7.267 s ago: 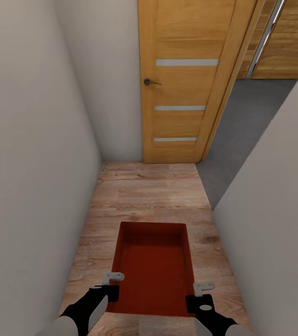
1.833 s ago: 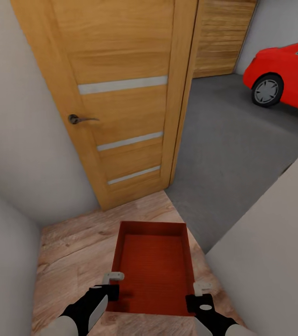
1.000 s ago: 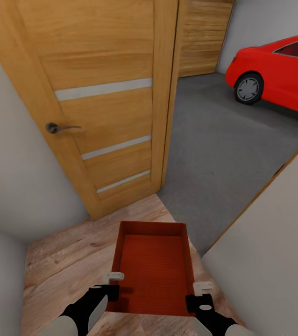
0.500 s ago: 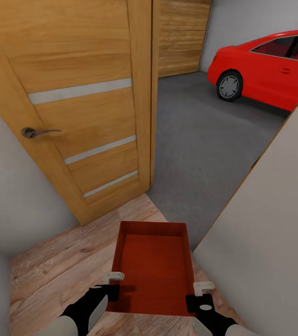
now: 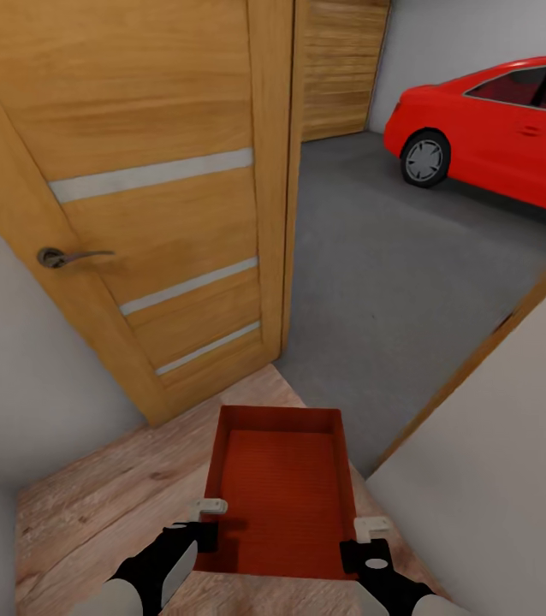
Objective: Move the two storage containers from the living room to the garage. In the garage, place one container on the floor and stack the other container on top of it (either order is fine).
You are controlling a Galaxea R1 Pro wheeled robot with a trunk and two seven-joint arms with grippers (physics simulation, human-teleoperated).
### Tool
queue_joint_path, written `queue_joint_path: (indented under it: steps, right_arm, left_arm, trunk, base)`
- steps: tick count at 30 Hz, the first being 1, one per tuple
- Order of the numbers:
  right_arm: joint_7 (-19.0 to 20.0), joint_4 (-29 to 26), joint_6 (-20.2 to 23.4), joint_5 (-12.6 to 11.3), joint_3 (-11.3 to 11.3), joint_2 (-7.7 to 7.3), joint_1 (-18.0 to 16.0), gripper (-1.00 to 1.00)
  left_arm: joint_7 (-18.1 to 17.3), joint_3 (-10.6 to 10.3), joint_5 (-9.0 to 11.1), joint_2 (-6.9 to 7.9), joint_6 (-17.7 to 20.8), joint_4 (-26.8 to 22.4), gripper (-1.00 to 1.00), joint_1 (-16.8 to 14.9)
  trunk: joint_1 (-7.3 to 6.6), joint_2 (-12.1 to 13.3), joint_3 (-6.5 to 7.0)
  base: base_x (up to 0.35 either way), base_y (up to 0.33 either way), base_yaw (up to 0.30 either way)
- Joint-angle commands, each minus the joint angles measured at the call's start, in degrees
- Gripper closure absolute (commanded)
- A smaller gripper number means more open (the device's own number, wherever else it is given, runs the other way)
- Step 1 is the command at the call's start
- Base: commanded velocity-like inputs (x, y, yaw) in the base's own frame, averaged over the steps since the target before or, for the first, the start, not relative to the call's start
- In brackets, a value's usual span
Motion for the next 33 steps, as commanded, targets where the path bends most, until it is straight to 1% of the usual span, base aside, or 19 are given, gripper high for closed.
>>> queue_joint_path:
  steps: [1,6,26,33]
  right_arm:
    - [0.01,-0.01,0.07,-2.05,0.25,-1.12,-0.02,1.00]
    - [0.07,-0.03,0.08,-2.06,0.25,-1.12,-0.02,1.00]
    - [0.04,-0.02,0.06,-2.07,0.25,-1.22,-0.02,1.00]
    - [0.00,-0.01,0.06,-2.05,0.25,-1.15,-0.02,1.00]
  left_arm:
    - [0.45,-2.54,0.88,0.12,-0.42,-0.29,1.00,-0.03]
    - [0.47,-2.54,0.86,0.12,-0.57,-0.29,1.00,0.00]
    - [0.45,-2.58,0.88,0.12,-0.64,-0.29,1.00,-0.03]
    - [0.45,-2.62,0.88,0.12,-0.61,-0.29,1.00,-0.03]
  trunk:
    - [0.06,-0.09,-0.09]
    - [0.06,-0.09,-0.09]
    - [0.06,-0.09,-0.09]
    - [0.06,-0.09,-0.09]
  base:
    - [0.287,0.162,0.000]
    - [0.160,0.060,0.000]
    - [0.004,0.001,-0.001]
    - [0.000,0.000,-0.198]
